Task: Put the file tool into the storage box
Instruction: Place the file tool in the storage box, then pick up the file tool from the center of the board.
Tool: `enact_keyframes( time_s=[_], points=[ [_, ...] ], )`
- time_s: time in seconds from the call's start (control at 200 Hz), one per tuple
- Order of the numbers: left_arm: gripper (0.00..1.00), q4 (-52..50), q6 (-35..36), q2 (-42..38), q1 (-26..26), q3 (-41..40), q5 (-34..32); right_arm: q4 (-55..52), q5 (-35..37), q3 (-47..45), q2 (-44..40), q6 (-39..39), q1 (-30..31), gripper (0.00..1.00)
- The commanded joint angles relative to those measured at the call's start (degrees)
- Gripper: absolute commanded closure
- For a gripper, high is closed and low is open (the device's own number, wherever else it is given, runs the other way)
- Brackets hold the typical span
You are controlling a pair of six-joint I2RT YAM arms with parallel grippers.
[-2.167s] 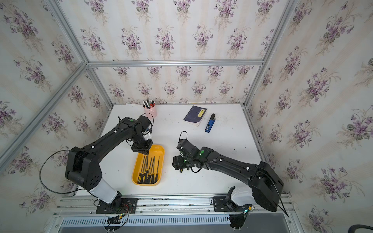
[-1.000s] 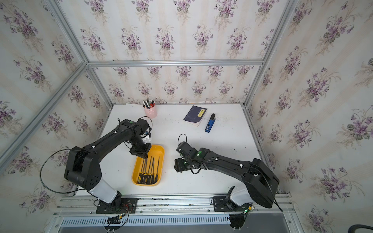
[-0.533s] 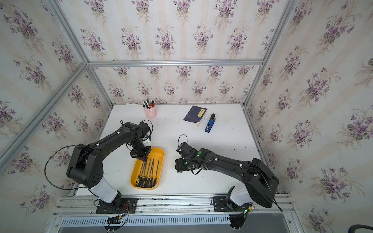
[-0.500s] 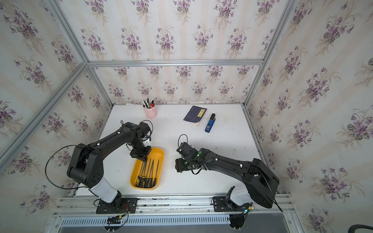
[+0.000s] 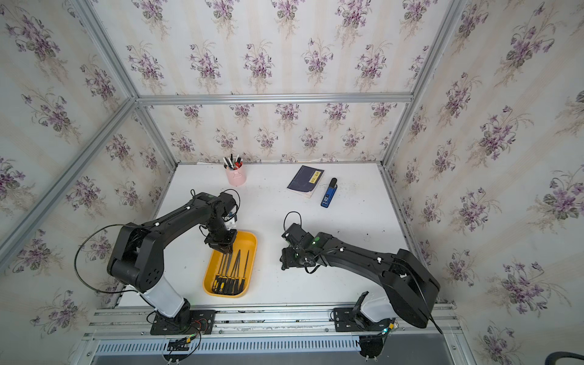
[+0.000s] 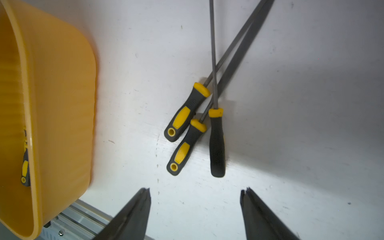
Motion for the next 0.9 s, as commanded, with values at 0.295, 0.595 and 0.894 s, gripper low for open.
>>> enact_keyframes(
  time_s=[0.295,0.595,0.894],
  points=[
    [0.65,-3.7,-2.0,-4.8,0.0,7.7,4.5,-2.6,3.5,-0.5,-0.8,3.2,-2.6,0.31],
    [0.62,2.1,-5.2,-11.6,0.0,9.6,16.4,-1.0,4.1,1.4,6.0,2.4,-2.8,0.44],
    [0.62,1.6,-5.4,-13.3,-0.1,9.5,17.2,0.7,5.0,4.2,13.9,-1.1,-3.1,0.53]
  ],
)
